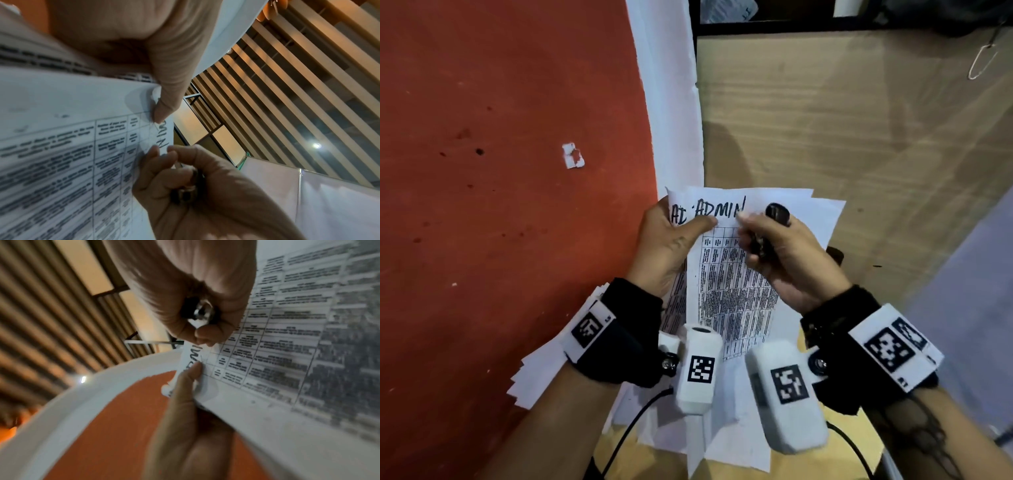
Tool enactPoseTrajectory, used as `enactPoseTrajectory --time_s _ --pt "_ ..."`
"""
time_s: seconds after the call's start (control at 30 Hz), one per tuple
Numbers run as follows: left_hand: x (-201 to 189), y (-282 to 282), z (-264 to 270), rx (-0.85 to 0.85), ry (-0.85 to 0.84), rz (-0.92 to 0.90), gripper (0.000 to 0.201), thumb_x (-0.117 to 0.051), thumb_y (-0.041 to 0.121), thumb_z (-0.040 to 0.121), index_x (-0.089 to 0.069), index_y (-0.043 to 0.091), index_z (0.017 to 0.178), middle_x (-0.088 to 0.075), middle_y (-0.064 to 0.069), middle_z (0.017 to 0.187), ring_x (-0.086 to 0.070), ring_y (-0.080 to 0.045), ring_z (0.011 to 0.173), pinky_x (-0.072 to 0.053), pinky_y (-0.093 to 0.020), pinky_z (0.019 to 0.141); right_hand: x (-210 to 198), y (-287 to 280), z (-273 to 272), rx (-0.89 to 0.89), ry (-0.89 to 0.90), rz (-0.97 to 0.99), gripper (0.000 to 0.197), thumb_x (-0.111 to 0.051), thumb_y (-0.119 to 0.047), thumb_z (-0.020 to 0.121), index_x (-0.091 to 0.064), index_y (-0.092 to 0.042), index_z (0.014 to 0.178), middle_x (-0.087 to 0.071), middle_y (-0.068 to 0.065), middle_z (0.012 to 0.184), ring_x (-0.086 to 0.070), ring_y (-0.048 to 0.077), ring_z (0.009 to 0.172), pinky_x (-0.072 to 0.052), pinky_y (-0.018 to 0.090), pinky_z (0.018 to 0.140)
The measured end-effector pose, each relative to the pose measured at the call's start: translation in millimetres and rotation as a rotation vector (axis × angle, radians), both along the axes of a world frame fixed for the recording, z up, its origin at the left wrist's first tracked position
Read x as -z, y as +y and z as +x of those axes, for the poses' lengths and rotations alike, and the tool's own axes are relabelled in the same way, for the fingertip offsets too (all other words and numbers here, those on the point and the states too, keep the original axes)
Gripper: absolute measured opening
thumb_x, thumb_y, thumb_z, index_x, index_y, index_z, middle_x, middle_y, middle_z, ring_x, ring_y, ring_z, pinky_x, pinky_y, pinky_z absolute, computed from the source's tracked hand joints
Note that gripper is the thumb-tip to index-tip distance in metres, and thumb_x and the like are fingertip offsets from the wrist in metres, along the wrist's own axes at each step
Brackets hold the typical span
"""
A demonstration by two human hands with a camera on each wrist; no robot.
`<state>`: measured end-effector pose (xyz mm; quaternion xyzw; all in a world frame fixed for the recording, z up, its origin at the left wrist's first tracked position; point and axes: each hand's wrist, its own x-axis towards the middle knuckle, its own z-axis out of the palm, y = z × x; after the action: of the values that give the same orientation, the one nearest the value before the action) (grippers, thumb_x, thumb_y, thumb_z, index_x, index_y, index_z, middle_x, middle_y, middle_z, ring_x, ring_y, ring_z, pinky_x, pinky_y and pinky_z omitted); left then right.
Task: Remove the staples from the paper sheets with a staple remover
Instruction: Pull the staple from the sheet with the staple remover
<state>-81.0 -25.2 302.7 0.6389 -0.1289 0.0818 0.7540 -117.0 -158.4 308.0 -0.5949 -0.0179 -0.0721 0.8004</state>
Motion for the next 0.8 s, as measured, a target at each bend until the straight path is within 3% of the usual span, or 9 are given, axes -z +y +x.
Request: enactPoseTrajectory --time_s 0.07,0.2,0.3,0.47,0.53,0.63,0.7,0.77,0.8 --pt "1 0 0 -0.007 -0.015 -0.004 0.014 -0.069 -0.006 0.077 -0.065 0.002 0.089 -0.071 -0.005 0.077 -0.066 -0.019 0.072 -0.055 -0.034 0.077 1 7 4 0.071 -0.005 -0.094 0.022 -0.059 0.003 0.082 -0.045 -0.012 0.089 -0.046 0.002 0.067 -0.046 0.005 0.05 -0.035 0.015 0.038" --pt "1 -1 -5 -0.024 -0.072 -0.004 0.035 -0.076 0.018 0.064 -0.067 0.003 0.094 -0.073 -0.015 0.091 -0.07 -0.033 0.088 -0.055 -0.048 0.085 0 17 8 0.183 -0.033 -0.139 0.036 -0.069 -0.001 0.079 -0.039 -0.021 0.085 -0.048 -0.001 0.073 -0.045 0.005 0.05 -0.033 0.017 0.038" --pt "2 -1 -8 -0.033 -0.1 0.001 0.026 -0.075 0.017 0.066 -0.066 0.012 0.09 -0.073 -0.012 0.093 -0.07 -0.03 0.09 -0.054 -0.05 0.087 -3 18 8 0.229 -0.061 -0.111 0.039 -0.071 0.003 0.074 -0.04 -0.021 0.082 -0.048 -0.001 0.069 -0.044 0.005 0.046 -0.031 0.017 0.036" --pt "8 0 -4 -0.053 -0.088 0.036 0.014 -0.077 0.016 0.064 -0.072 0.022 0.076 -0.075 -0.004 0.086 -0.071 -0.027 0.087 -0.055 -0.048 0.086 -5 16 9 0.222 -0.127 -0.224 0.04 -0.071 0.006 0.073 -0.042 -0.018 0.086 -0.048 -0.003 0.072 -0.046 0.004 0.054 -0.034 0.011 0.041" --pt "8 0 -3 -0.058 -0.095 0.027 0.016 -0.077 0.012 0.066 -0.07 0.019 0.079 -0.075 -0.006 0.088 -0.071 -0.028 0.088 -0.056 -0.044 0.086 -5 14 9 0.187 -0.149 -0.257 0.041 -0.071 0.005 0.073 -0.041 -0.018 0.089 -0.049 -0.003 0.076 -0.047 0.004 0.058 -0.035 0.01 0.043" --pt "8 1 -2 -0.051 -0.087 0.02 0.019 -0.077 0.002 0.073 -0.067 0.017 0.081 -0.074 0.0 0.081 -0.071 -0.017 0.079 -0.057 -0.03 0.079 -5 11 12 0.199 -0.196 -0.353 0.044 -0.074 0.001 0.072 -0.041 -0.024 0.085 -0.052 -0.003 0.078 -0.048 0.006 0.063 -0.038 0.015 0.051" --pt "6 0 -2 -0.026 -0.083 0.008 0.023 -0.078 0.005 0.071 -0.068 0.002 0.091 -0.073 -0.01 0.088 -0.069 -0.019 0.079 -0.055 -0.032 0.077 -6 10 12 0.231 -0.248 -0.477 0.044 -0.076 -0.004 0.072 -0.04 -0.026 0.083 -0.052 -0.004 0.076 -0.047 0.007 0.062 -0.039 0.02 0.057" --pt "5 0 0 -0.003 -0.077 0.0 0.04 -0.077 0.008 0.066 -0.064 -0.011 0.098 -0.07 -0.019 0.091 -0.066 -0.022 0.076 -0.054 -0.03 0.073 -7 10 11 0.268 -0.314 -0.645 0.044 -0.075 -0.006 0.075 -0.036 -0.026 0.079 -0.051 -0.007 0.072 -0.046 0.005 0.06 -0.037 0.015 0.055" --pt "3 0 0 0.001 -0.07 -0.004 0.039 -0.076 0.005 0.066 -0.063 -0.015 0.097 -0.068 -0.02 0.088 -0.063 -0.022 0.074 -0.052 -0.028 0.069 -7 11 10 0.291 -0.342 -0.718 0.044 -0.073 -0.006 0.076 -0.034 -0.027 0.078 -0.051 -0.009 0.07 -0.046 0.004 0.059 -0.036 0.013 0.053"
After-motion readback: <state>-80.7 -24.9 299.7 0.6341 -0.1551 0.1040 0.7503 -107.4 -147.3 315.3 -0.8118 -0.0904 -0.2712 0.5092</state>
